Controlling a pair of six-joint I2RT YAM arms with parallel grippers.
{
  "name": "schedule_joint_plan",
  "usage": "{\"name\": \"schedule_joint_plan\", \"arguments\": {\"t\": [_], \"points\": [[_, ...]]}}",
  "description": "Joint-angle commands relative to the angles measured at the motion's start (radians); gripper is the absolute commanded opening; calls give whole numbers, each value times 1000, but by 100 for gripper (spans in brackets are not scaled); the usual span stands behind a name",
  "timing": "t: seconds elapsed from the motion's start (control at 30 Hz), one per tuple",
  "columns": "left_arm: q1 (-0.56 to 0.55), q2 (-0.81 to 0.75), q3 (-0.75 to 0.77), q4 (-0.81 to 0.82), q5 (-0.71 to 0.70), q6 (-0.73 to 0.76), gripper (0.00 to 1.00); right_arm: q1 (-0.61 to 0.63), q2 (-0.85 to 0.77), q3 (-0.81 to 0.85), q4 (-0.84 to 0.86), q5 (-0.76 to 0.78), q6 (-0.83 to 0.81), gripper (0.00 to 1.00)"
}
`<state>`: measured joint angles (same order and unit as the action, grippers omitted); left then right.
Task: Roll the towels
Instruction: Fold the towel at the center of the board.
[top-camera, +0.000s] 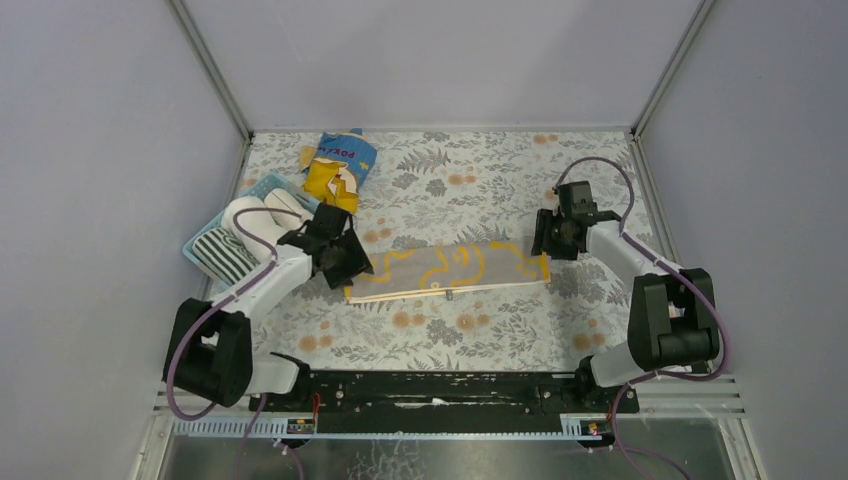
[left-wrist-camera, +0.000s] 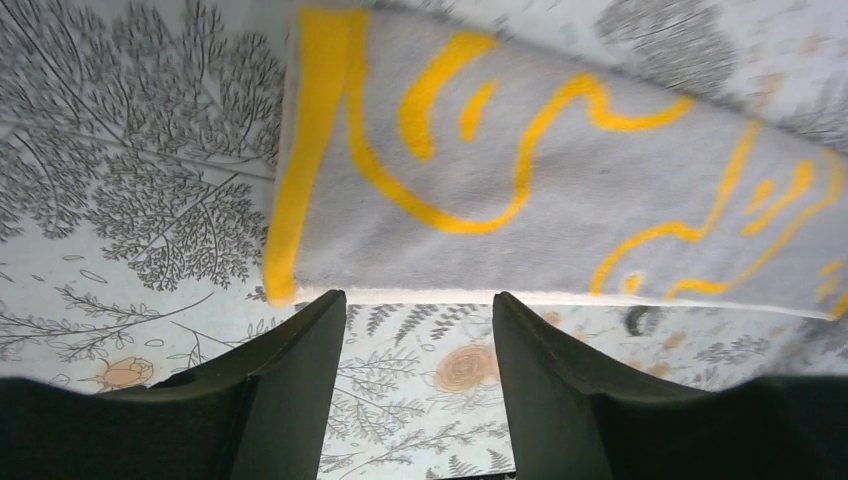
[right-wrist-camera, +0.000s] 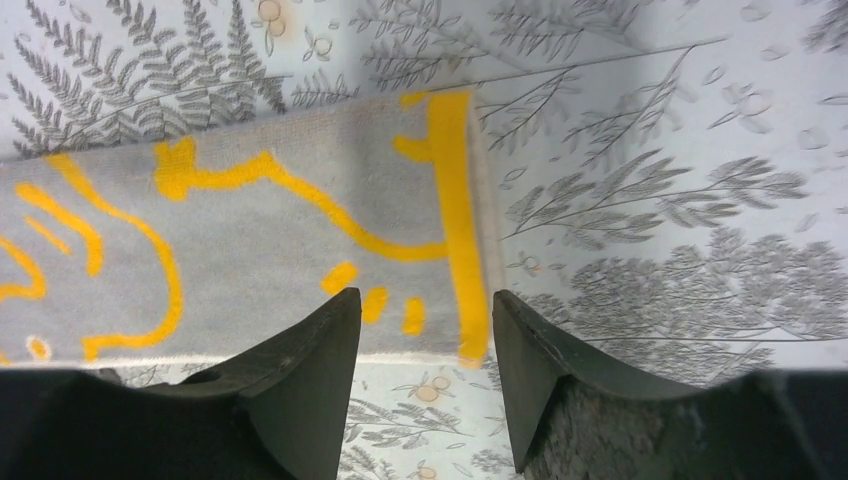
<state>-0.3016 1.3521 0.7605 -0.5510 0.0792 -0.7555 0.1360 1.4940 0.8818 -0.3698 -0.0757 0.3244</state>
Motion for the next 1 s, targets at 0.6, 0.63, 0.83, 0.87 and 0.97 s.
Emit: {"name": "schedule_joint_plan", "arguments": {"t": [0.6, 0.63, 0.83, 0.87, 0.97], "points": [[1, -134, 218, -159, -240, 243, 70, -7, 303, 153, -109, 95, -132, 48], [2, -132, 215, -157, -236, 242, 71, -6, 319, 153, -120, 98, -130, 47], [3, -139, 216, -157, -233, 237, 70, -6, 362, 124, -135, 113, -126, 30], [2, -143, 215, -158, -229, 235, 70, -6, 365, 124, -135, 129, -128, 24], [3, -146, 214, -157, -214, 231, 70, -9, 359, 142, -143, 208, -125, 6]]}}
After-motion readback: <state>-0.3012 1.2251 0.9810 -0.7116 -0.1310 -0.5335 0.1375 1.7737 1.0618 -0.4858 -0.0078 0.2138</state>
